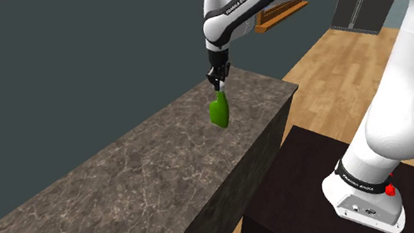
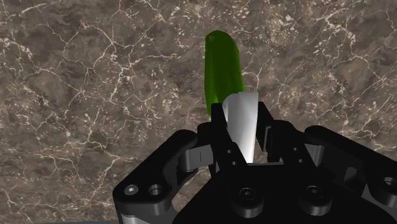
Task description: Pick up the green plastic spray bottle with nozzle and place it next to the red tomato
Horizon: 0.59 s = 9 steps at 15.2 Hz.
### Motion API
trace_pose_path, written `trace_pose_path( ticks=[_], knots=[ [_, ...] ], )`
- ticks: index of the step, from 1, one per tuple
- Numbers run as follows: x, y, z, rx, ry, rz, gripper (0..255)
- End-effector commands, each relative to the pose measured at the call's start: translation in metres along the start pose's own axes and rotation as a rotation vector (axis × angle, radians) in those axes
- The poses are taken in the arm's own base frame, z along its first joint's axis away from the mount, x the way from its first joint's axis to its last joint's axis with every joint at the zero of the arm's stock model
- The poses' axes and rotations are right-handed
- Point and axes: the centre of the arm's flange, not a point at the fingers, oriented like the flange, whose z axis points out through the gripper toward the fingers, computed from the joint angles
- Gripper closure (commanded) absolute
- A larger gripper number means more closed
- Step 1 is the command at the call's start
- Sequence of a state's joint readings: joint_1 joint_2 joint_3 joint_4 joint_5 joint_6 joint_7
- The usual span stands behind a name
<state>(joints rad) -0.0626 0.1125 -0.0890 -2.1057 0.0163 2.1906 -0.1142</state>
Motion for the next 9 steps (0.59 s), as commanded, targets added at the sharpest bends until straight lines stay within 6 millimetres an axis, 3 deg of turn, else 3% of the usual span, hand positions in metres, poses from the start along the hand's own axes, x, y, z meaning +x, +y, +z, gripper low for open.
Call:
trace_pose_path(
  ticks=[1, 9],
  knots=[
    [-0.001, 0.001, -0.01, 0.0, 0.0, 0.0, 255],
    [-0.002, 0.001, -0.052, 0.0, 0.0, 0.0, 255]
  ],
)
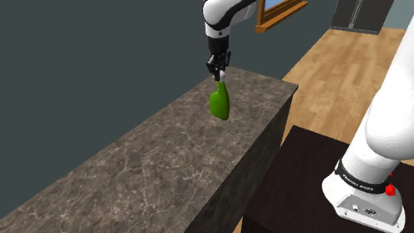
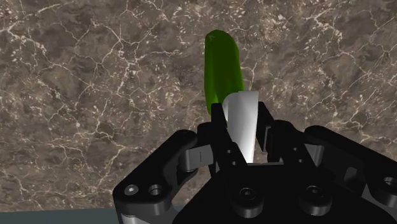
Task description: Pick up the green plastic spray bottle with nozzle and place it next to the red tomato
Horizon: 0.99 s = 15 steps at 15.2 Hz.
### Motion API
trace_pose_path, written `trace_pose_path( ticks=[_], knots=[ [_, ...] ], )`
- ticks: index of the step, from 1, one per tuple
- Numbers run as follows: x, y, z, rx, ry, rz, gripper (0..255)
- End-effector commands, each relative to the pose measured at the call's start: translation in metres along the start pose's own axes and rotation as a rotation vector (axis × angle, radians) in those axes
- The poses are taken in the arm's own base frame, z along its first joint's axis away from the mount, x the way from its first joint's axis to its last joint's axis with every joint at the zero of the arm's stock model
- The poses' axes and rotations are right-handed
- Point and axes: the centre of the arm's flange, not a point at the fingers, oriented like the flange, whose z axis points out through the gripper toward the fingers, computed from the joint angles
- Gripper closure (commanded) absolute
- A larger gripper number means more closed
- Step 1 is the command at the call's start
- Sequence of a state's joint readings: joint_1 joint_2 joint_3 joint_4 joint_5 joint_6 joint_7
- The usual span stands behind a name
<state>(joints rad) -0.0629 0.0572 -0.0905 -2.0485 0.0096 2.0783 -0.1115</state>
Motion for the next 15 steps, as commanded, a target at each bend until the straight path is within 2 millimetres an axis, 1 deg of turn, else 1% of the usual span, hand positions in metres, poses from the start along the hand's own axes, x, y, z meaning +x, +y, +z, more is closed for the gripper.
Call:
trace_pose_path(
  ticks=[1, 15],
  knots=[
    [0.0, 0.0, -0.011, 0.0, 0.0, 0.0, 255],
    [-0.002, -0.001, -0.085, 0.0, 0.0, 0.0, 255]
  ],
)
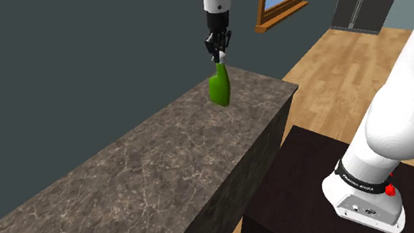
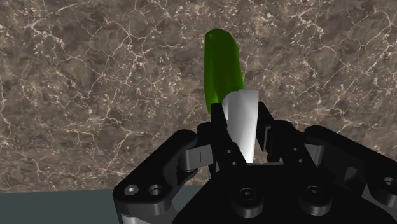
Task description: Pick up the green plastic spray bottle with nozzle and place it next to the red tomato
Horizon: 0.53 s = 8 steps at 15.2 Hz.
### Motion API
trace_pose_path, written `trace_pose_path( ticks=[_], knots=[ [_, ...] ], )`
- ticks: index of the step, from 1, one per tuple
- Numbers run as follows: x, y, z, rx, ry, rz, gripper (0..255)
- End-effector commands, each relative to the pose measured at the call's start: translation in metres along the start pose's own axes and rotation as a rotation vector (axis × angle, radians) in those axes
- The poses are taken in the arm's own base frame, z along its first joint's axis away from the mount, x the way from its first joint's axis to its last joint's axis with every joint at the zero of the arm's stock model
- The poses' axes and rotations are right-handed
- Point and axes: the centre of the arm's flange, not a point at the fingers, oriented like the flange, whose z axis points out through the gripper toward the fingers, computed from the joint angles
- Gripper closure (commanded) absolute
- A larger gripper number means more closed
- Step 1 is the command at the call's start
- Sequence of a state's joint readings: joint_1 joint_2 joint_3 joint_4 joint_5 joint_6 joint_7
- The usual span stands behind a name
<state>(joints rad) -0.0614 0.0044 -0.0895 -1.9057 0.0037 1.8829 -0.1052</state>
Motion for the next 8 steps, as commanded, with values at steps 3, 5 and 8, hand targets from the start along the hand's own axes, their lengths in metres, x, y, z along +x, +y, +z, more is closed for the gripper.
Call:
trace_pose_path(
  ticks=[3, 5, 8],
  knots=[
    [-0.001, 0.001, -0.021, 0.0, 0.0, 0.0, 255],
    [-0.001, 0.0, -0.031, 0.0, 0.0, 0.0, 255],
    [-0.001, 0.0, -0.047, 0.0, 0.0, 0.0, 255]
  ],
)
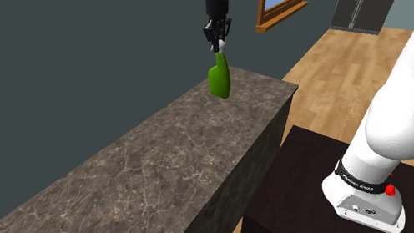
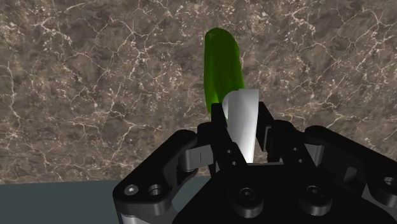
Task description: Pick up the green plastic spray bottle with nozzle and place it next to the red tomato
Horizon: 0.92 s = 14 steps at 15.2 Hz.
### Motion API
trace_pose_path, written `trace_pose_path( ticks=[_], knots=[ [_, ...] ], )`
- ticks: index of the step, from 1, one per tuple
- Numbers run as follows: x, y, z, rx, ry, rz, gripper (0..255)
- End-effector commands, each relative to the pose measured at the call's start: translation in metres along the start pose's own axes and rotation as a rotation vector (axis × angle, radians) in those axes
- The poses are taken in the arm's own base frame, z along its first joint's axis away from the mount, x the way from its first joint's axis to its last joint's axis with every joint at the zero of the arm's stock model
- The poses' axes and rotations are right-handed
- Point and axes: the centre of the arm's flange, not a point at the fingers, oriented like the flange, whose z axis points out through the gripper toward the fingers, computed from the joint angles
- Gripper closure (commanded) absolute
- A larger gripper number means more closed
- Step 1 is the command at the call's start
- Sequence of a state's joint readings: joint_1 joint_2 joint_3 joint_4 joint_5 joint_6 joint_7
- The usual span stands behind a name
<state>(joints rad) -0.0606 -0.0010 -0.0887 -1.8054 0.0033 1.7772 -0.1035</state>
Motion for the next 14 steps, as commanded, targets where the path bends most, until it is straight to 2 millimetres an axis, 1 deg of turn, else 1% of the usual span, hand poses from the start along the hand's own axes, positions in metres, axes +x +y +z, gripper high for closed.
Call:
trace_pose_path(
  ticks=[1, 8, 14],
  knots=[
    [-0.002, 0.001, -0.011, 0.0, 0.0, 0.0, 255],
    [-0.003, 0.001, -0.046, 0.0, 0.0, 0.0, 255],
    [-0.002, -0.075, -0.025, 0.0, 0.0, 0.0, 255]
  ],
)
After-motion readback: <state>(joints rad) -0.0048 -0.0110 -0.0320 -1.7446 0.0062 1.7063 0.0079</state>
